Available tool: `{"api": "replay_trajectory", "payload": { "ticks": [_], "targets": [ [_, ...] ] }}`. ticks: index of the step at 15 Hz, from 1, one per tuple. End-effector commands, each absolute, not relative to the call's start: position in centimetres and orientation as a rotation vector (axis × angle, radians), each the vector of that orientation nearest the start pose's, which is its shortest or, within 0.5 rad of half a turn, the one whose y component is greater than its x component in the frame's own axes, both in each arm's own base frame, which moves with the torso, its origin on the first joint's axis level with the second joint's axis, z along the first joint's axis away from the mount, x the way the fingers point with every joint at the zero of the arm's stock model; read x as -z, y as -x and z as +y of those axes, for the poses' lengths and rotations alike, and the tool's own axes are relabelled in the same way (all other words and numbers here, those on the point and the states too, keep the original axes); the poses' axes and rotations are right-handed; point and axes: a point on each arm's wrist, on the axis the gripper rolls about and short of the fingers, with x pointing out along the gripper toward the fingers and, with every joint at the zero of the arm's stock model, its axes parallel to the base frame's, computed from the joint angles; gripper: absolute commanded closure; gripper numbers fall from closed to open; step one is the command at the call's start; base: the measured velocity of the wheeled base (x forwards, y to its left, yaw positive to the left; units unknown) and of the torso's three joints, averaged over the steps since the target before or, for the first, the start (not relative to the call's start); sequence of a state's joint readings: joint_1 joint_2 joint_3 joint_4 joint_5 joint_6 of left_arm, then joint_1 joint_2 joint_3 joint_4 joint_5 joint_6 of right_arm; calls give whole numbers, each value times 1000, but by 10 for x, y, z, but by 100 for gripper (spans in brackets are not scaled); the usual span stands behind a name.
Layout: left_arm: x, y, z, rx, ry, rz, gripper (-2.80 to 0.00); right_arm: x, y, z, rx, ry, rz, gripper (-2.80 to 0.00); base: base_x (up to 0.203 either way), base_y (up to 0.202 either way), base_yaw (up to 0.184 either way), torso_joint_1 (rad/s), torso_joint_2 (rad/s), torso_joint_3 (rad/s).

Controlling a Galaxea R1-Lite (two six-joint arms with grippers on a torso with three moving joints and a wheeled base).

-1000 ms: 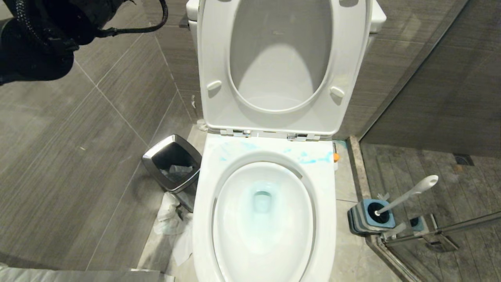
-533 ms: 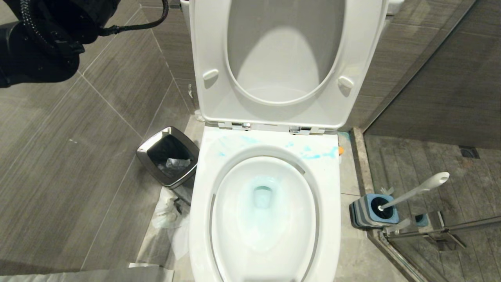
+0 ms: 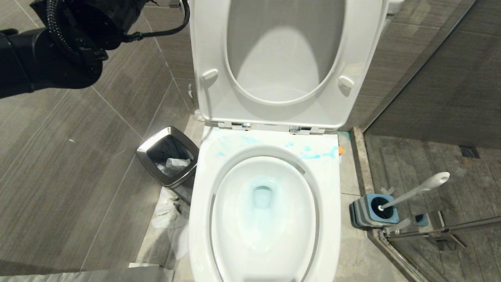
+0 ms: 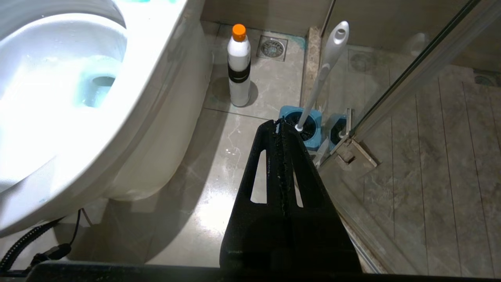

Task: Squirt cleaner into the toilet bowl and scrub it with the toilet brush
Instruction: Flush the toilet

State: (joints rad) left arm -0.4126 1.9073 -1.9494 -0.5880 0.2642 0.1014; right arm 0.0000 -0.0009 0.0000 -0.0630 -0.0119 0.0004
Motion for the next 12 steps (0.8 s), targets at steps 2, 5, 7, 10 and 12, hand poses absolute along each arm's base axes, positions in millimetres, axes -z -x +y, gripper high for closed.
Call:
{"api": "replay_trajectory", "payload": {
  "ticks": [2,5,7,10,12],
  "targets": [
    [-421,-331,-141,98,96,-614,0,-75,21,0,12,0,-40,0,0,0,0,7,0,-92],
    [-424,-332,-135,5,67,-665,0,-75,21,0,12,0,-40,0,0,0,0,-1,4,-165],
    [-425,-331,-131,-13,78,-669,0,-75,21,0,12,0,-40,0,0,0,0,2,2,-71],
    [-425,-331,-131,-7,97,-668,0,-75,21,0,12,0,-40,0,0,0,0,1,1,-11],
    [-425,-331,-133,3,110,-667,0,-75,21,0,12,0,-40,0,0,0,0,0,0,0]
  ]
}}
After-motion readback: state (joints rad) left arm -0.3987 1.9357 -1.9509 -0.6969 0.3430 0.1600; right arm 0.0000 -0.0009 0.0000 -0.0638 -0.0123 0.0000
